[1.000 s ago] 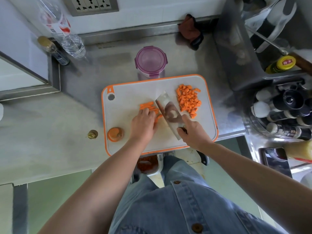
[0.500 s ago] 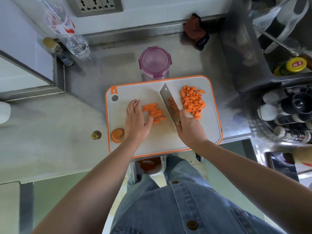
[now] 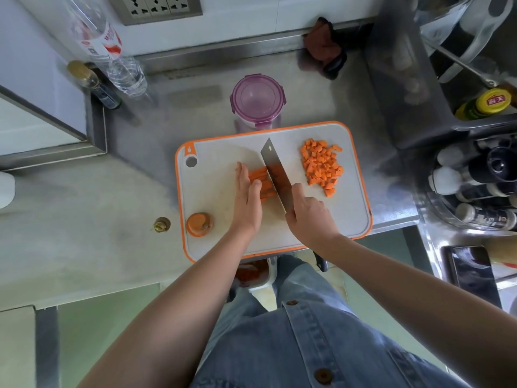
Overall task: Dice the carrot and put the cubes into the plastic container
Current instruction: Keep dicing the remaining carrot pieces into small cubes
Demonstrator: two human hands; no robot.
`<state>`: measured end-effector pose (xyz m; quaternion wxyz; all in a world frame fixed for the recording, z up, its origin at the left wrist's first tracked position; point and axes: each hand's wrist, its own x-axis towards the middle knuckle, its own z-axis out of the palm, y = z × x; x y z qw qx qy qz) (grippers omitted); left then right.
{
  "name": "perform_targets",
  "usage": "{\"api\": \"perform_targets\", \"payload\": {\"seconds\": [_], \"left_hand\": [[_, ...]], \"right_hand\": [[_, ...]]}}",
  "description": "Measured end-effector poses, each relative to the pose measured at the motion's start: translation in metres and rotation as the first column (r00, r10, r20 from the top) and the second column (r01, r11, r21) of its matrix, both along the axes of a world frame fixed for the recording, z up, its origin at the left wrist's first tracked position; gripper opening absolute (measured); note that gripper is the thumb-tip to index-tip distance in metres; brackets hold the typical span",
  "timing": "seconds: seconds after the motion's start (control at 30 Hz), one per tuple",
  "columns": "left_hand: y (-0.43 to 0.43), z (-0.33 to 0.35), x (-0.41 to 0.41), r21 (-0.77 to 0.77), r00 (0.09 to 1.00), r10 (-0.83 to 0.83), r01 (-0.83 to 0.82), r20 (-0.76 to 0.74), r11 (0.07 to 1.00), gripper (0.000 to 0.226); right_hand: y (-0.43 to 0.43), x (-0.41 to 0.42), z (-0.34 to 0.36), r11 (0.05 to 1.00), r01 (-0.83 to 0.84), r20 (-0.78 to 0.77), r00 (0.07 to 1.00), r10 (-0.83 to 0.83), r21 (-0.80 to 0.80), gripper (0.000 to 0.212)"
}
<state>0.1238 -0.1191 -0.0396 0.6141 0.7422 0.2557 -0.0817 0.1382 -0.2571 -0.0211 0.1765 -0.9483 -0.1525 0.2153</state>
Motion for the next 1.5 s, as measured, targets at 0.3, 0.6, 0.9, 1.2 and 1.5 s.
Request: {"api": "perform_targets", "payload": {"seconds": [0.3,0.6,0.9,1.2,1.5], "left_hand": [[-0.003,0.007,-0.003,-0.045,0.998,0.058,-0.057,0.004,0.997,0.061],[0.031,-0.013,-0.003,0.752,0.856,-0.47,0.452,-0.214,0.48,0.093],[0.025,-0.012,0.014,0.817,0.858,-0.473,0.412,-0.199,0.404,0.068],[0.017,-0.01,-0.006,0.797,0.871,-0.468,0.387,-0.152,0.463,0.076],[0.026,-0.008,-0.01,0.787,0.906,-0.403,0.338,-0.125,0.515,0.059]], "right_hand": [[-0.004,0.002,-0.001,1.0,-0.019,-0.004,1.0,0.019,0.023,0.022],[-0.011,0.013,0.0,0.997,-0.039,-0.018,0.999,0.041,0.067,0.018],[-0.014,0.018,-0.002,0.995,-0.074,-0.032,0.997,0.076,0.067,0.02],[-0.011,0.019,0.002,0.994,-0.088,-0.02,0.996,0.09,0.065,0.018],[0.003,0.018,0.015,0.989,-0.125,0.008,0.992,0.124,0.086,0.014]]}}
